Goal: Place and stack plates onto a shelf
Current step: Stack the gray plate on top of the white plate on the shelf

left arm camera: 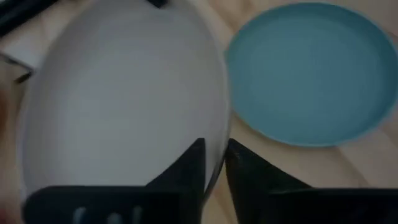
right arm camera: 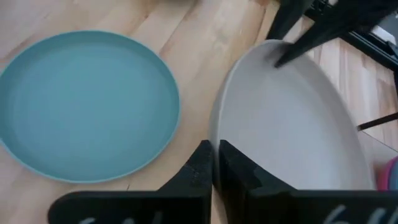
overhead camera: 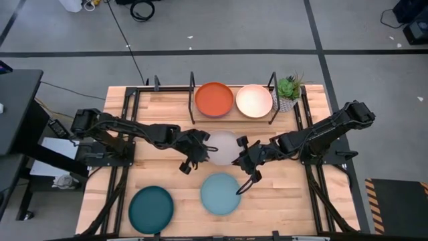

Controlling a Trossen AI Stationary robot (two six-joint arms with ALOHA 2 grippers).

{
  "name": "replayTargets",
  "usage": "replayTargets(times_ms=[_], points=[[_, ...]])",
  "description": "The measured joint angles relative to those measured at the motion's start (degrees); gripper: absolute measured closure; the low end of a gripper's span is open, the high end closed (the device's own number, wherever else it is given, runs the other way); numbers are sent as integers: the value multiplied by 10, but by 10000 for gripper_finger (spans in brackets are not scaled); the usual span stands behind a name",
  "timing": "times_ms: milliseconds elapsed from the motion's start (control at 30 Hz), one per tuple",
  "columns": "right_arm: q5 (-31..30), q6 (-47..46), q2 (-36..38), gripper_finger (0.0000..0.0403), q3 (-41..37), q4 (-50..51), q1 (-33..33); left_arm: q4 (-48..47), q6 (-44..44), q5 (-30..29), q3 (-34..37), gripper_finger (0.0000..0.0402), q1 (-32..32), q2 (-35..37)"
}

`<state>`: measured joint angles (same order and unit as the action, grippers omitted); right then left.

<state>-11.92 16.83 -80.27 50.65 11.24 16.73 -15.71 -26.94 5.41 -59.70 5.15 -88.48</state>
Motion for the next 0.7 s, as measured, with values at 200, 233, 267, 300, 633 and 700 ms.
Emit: replayTargets(times_ms=[200,233,267,300,633,700], points=[[-7,-19,0,382,0,-2,-2,13,10,-54,0,254,0,12],[-7,-22,0,382,0,0,-2,13,10,-57,0,243,0,18],[-9,-24,0,382,0,0,-2,3,10,-60,0,234,3,26],[-12,-27,0,382,0,1,-2,6,12,-62,0,228,5,31],[-122,-86,5,382,45,132,-30,-46,12,-185,1,226,76,88],[-124,-97,6,382,50,143,-52,-62,26,-203,2,231,92,92]])
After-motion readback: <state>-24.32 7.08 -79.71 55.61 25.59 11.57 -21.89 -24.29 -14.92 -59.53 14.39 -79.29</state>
